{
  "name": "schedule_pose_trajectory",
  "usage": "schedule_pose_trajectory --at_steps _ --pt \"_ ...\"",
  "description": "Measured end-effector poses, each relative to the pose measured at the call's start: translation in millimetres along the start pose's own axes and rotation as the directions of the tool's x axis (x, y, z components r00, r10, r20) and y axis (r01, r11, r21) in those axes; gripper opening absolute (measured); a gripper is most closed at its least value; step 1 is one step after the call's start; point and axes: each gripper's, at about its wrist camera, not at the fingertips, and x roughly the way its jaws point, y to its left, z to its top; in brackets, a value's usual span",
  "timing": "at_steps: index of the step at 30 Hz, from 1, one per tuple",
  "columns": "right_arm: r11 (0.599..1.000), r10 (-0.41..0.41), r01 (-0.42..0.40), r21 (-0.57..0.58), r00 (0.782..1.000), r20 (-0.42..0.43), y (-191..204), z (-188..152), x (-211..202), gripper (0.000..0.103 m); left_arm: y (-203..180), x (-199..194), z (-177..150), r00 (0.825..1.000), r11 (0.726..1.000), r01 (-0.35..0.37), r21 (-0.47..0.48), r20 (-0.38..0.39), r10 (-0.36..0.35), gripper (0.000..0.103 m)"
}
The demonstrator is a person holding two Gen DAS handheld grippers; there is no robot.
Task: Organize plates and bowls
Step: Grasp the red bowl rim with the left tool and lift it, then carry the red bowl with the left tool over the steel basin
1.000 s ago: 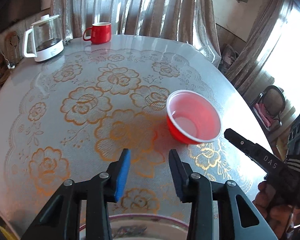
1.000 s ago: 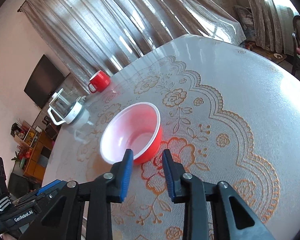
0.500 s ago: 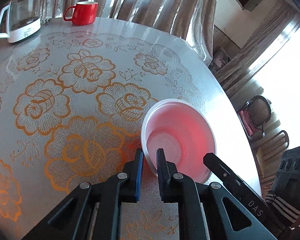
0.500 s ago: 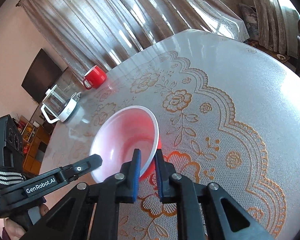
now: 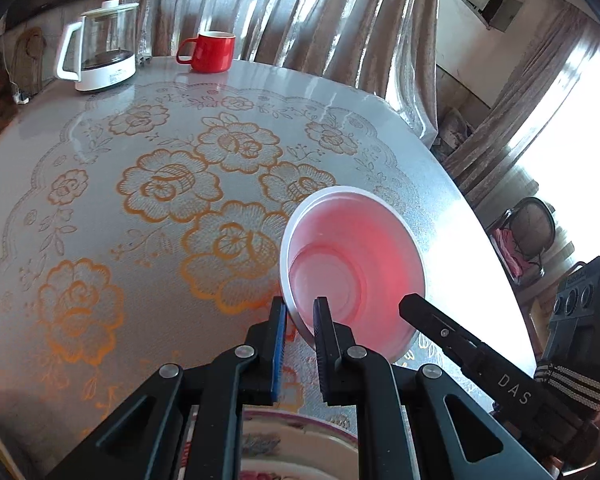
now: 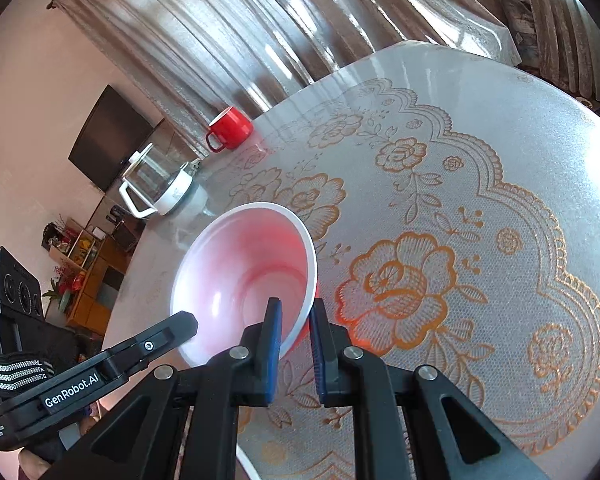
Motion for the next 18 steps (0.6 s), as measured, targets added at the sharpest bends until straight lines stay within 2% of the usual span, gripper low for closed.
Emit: schedule_pose_trajectory --at_steps 10,18 --pt "0.992 0.094 -0.095 -0.087 0.995 -0.017 62 -23 -9 0.013 38 -69 -28 0.994 0.998 -0.041 -0.049 0.102 0.045 0.014" --pt "0.978 0.141 -0.149 -0.143 0.988 -0.061 104 -50 -8 0.013 66 -107 -54 0.983 0.992 -0.095 -0.086 0.148 0.107 0.014"
